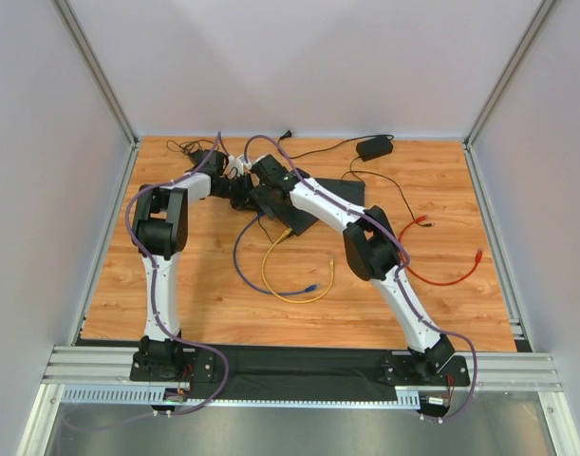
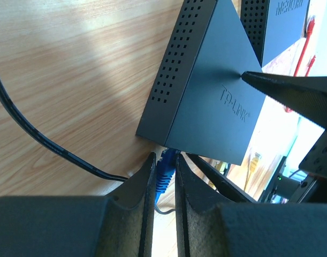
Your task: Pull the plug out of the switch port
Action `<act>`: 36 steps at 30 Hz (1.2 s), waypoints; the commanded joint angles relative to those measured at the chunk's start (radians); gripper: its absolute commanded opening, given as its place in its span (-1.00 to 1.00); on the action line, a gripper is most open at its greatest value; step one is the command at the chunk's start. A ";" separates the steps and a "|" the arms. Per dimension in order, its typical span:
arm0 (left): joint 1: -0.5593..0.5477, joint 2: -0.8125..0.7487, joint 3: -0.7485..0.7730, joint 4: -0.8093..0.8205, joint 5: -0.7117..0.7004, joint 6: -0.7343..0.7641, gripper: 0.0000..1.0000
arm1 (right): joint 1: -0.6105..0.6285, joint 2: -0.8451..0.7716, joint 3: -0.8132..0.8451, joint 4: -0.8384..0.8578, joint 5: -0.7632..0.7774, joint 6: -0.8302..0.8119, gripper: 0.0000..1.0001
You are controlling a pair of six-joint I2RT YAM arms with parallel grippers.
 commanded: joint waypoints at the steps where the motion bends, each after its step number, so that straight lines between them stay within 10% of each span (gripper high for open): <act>1: -0.027 -0.018 -0.048 -0.039 -0.105 0.034 -1.00 | -0.013 0.061 0.004 -0.077 0.123 0.051 0.54; 36: -0.002 -0.248 -0.349 0.171 -0.035 -0.032 -1.00 | -0.077 0.059 0.009 0.015 -0.078 0.203 0.48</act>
